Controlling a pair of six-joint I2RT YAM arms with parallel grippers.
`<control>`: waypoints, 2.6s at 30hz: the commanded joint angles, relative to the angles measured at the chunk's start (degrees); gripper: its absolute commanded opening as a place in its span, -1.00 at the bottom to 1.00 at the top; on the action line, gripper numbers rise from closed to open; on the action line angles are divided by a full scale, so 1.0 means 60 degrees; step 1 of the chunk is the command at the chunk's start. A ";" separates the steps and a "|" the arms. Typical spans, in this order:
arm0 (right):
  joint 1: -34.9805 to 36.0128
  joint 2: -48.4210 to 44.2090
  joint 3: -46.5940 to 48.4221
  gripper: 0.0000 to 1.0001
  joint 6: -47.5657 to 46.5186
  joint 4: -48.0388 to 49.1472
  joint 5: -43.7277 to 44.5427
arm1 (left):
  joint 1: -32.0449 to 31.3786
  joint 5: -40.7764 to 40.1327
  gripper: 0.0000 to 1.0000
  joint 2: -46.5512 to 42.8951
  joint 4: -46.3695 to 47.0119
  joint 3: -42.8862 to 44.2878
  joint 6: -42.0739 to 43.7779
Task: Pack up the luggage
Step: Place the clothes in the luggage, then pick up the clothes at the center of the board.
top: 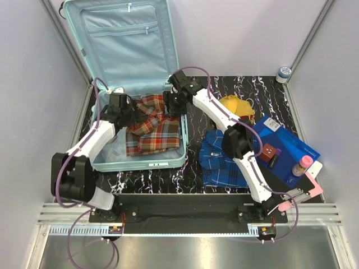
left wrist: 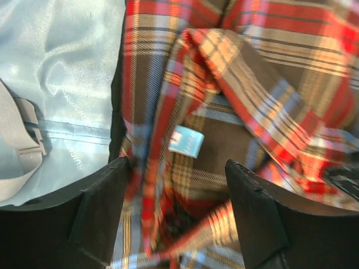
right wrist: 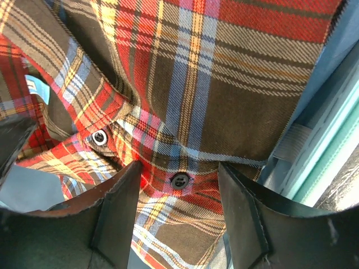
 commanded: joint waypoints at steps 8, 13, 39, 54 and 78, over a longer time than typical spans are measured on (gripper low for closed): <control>0.0009 -0.0528 0.0851 0.41 0.0023 -0.0154 -0.0388 | -0.0394 -0.0234 0.61 -0.1966 -0.0008 0.0180 0.0176; -0.0006 -0.1480 0.0998 0.52 -0.0020 -0.0183 -0.0465 | -0.0949 -0.0529 0.68 -0.2522 -0.0154 0.0297 0.0221; -0.6773 -1.1441 -1.4174 0.79 -0.0314 0.1193 -0.0214 | -0.7732 -0.0325 0.70 0.0887 0.0738 0.2787 0.0439; -0.6890 -1.1150 -1.5027 0.87 0.0403 0.1792 0.1426 | -0.8422 0.1155 0.70 0.2867 0.1983 0.2701 0.0001; -0.6949 -0.9202 -1.6052 0.88 0.1195 0.4371 0.3052 | -0.7939 0.0833 0.75 0.3805 0.2175 0.2026 -0.0878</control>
